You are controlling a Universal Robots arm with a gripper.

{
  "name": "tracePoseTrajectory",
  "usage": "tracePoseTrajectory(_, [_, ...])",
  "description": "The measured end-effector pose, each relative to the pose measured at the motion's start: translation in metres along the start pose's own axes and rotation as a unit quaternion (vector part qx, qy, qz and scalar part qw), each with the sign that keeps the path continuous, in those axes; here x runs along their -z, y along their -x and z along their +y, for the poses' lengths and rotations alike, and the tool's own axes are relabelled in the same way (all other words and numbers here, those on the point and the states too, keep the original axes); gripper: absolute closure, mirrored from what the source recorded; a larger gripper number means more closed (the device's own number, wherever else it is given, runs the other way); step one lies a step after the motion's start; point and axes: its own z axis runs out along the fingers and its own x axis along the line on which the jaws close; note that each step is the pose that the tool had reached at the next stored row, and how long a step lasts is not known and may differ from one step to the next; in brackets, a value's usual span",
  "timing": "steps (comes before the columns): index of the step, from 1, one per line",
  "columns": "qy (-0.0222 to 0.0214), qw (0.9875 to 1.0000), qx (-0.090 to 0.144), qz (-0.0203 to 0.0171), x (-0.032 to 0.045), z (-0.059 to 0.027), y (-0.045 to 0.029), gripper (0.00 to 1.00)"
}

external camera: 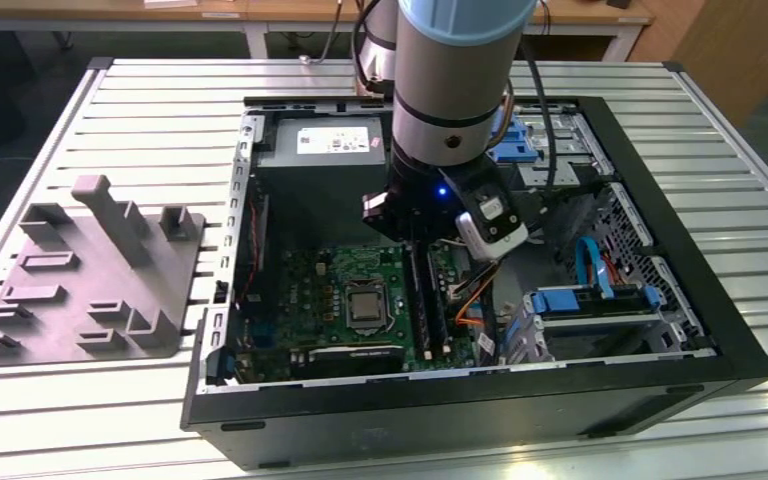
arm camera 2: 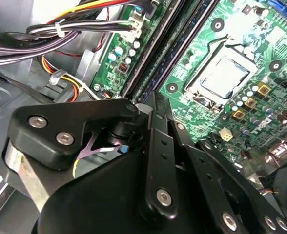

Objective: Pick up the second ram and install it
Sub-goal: 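Press down the second ram until it locks into place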

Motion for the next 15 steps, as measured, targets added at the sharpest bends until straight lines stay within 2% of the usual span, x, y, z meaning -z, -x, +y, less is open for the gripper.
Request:
tracePoseTrajectory(7, [0.0005,1.0,0.0,0.0,-0.0027,0.0047,0.0001,0.9])
tracePoseTrajectory(13, [0.0005,1.0,0.0,0.0,-0.003,0.0049,0.0,0.9])
tracePoseTrajectory(15, [0.0006,1.0,0.0,0.0,-0.0053,0.0047,0.0,0.9])
